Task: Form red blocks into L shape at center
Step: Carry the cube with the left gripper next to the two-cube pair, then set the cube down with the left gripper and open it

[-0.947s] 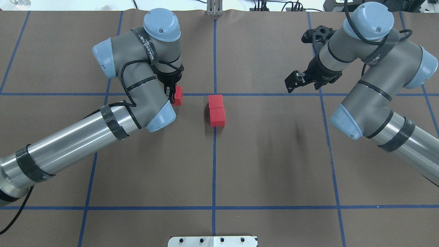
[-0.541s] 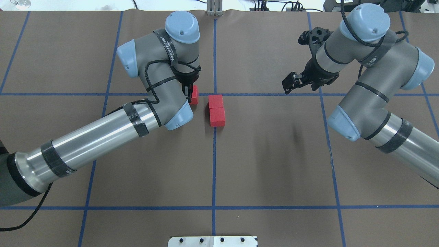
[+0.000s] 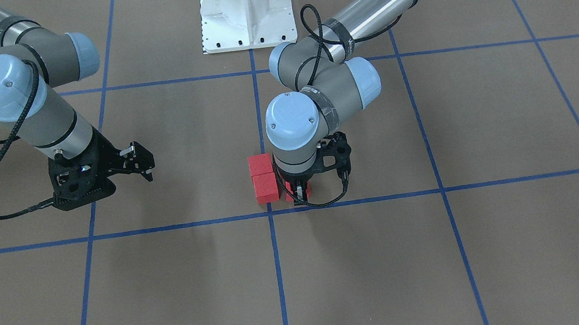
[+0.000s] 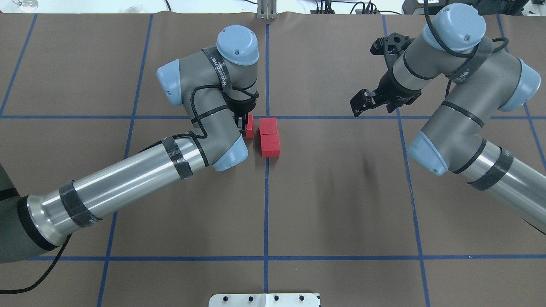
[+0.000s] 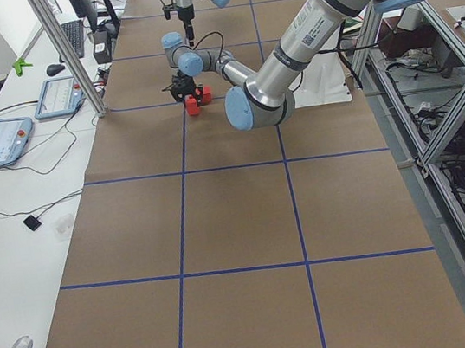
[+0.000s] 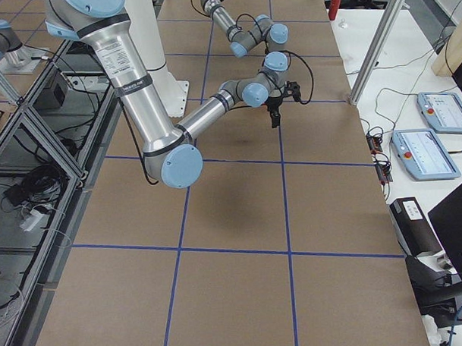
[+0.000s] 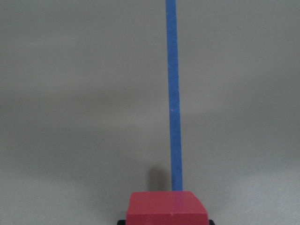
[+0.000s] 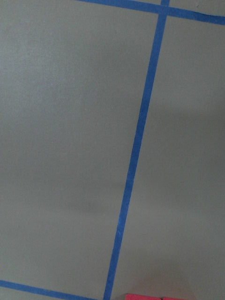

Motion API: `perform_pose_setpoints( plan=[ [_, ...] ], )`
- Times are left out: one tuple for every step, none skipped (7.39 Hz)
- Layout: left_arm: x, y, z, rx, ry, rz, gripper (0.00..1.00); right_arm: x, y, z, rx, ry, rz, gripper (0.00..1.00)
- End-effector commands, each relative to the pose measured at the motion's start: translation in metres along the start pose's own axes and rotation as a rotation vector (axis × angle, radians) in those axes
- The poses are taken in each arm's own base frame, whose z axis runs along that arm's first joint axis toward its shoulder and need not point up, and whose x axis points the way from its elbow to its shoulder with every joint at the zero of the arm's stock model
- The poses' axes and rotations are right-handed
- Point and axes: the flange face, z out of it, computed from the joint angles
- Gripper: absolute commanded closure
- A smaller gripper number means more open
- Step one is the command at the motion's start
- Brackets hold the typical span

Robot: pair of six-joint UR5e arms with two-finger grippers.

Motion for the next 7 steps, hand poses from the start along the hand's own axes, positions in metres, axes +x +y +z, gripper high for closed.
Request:
perform_pose_setpoints(
  plan=[
    [-0.0019,0.0078,-0.0051,-0.006,0.000,0.001,1.00,-0.0004,-0.0001,-0.0013,0.002,-0.001,-0.001,0.01],
    [-0.0036,0.0095,-0.0042,-0.008,0.000,-0.006,1.00,0.0005,0.0003,-0.0007,0.001,0.001,0.001,0.01],
    [-0.0080,0.0130,-0.0011,-0.008,-0.006,-0.002,1.00,0.0010,0.0002,-0.0001,0.000,0.002,0.002,0.01],
    [-0.0080,0.0132,-0.0012,-0.009,-0.005,-0.001,1.00,0.0005,0.0003,-0.0007,0.001,0.001,0.001,0.01],
    [-0.0079,0.0125,-0.0006,-0.010,-0.003,0.014,0.31,0.0005,0.0003,-0.0007,0.001,0.001,0.001,0.01],
    [-0.0082,0.0140,-0.0028,-0.013,-0.001,0.018,0.00,-0.0003,0.0000,-0.0012,0.001,0.000,0.000,0.01],
    [-0.0077,0.0140,-0.0048,-0.015,0.002,0.021,0.00,0.0002,-0.0002,-0.0006,0.001,0.001,0.001,0.01]
  ],
)
